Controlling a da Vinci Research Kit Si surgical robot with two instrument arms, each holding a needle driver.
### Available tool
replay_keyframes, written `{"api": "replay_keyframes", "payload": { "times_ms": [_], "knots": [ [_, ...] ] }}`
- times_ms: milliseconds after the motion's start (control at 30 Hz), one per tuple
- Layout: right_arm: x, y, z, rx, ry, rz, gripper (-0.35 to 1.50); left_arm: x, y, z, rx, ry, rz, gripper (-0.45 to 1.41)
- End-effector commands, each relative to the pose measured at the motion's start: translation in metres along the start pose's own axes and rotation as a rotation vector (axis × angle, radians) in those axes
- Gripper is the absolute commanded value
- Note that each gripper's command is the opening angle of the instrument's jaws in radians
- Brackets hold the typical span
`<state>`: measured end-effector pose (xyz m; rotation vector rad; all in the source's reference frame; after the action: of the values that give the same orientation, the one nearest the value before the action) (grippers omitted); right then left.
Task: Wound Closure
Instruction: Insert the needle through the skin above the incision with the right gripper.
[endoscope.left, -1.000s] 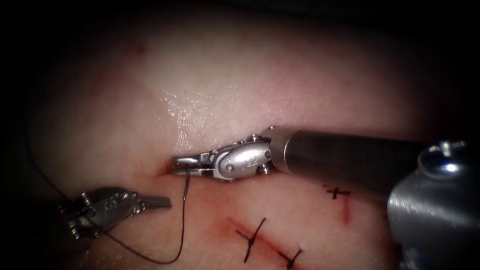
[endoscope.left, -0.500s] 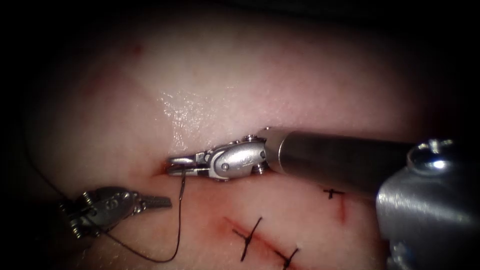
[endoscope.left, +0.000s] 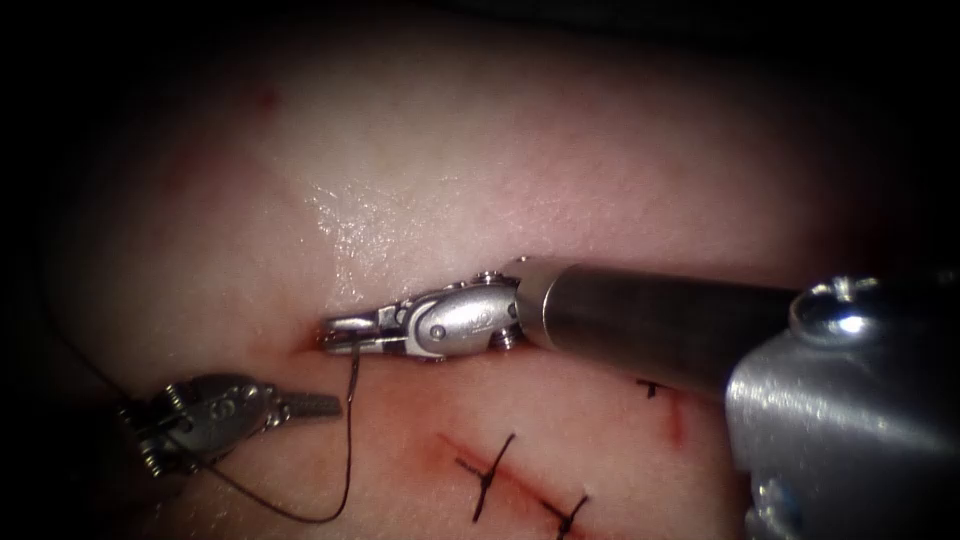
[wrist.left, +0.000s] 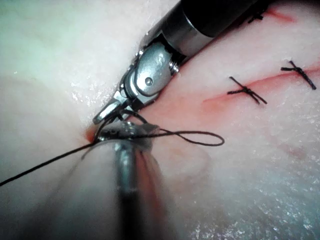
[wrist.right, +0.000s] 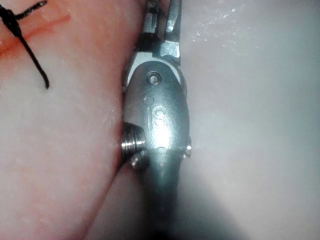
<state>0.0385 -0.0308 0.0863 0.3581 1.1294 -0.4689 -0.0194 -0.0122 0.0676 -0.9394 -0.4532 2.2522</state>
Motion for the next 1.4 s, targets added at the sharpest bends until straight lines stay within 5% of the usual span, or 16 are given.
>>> {"api": "replay_keyframes", "payload": {
  "times_ms": [33, 600, 967, 1200, 1333, 1367, 1400],
  "knots": [
    [-0.0003, 0.0002, 0.0014, 0.007, 0.002, 0.007, -0.35, 0.0001, -0.0003, 0.0007, -0.001, -0.001, 0.001, -0.45],
    [-0.0003, 0.0003, 0.004, 0.155, -0.026, 0.063, -0.35, -0.0011, -0.0005, -0.0016, -0.018, -0.025, -0.003, -0.45],
    [0.0007, -0.0002, 0.0056, 0.263, -0.021, 0.088, -0.35, -0.0015, -0.0009, -0.0003, -0.01, -0.041, -0.002, -0.45],
    [0.0012, 0.0008, 0.0047, 0.182, -0.019, 0.135, -0.35, -0.0017, -0.0011, 0.0002, -0.014, -0.047, -0.004, -0.45],
    [0.0025, 0.002, 0.0024, 0.058, 0.092, 0.165, -0.35, -0.0021, -0.0013, 0.0005, -0.013, -0.064, -0.009, -0.45],
    [0.0028, 0.0022, 0.002, 0.031, 0.099, 0.185, -0.2, -0.0021, -0.0013, 0.0005, -0.013, -0.067, -0.008, -0.45],
    [0.0032, 0.0024, 0.0015, 0.001, 0.106, 0.199, 0.27, -0.0022, -0.0012, 0.0005, -0.013, -0.073, -0.007, -0.45]
  ]
}}
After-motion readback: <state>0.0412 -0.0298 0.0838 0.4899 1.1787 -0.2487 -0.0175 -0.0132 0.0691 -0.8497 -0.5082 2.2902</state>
